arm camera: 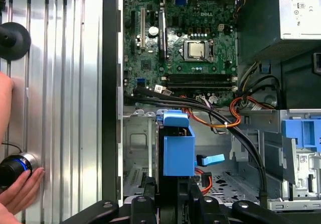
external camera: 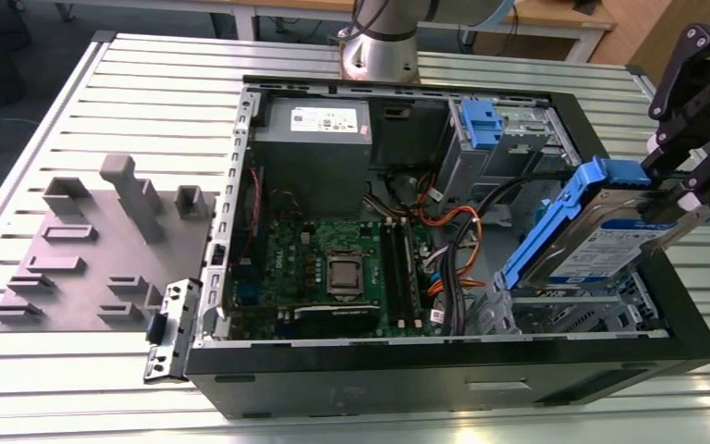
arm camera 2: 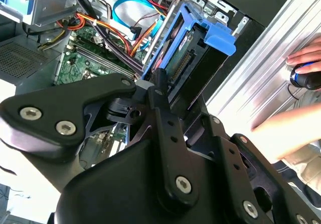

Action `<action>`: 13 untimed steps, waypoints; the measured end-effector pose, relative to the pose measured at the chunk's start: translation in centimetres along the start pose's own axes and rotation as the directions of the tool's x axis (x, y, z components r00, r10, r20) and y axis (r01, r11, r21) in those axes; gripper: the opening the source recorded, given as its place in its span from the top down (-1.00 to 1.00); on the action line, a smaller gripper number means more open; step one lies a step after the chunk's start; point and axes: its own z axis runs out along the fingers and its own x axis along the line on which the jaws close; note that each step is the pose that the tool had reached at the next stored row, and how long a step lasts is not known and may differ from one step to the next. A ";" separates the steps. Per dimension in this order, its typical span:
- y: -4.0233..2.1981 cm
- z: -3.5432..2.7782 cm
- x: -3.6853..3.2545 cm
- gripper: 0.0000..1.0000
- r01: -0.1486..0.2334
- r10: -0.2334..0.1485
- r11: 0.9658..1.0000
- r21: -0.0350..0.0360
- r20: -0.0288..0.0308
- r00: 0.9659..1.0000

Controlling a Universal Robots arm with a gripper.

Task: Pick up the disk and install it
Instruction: 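Insert the disk into the insertion slot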

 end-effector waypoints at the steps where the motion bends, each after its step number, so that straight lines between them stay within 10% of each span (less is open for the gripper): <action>1: 0.00 0.00 0.00 0.30 0.000 0.000 1.000 0.000 0.000 1.000; 13: -0.09 1.70 0.06 0.30 0.000 0.000 1.000 0.000 0.000 1.000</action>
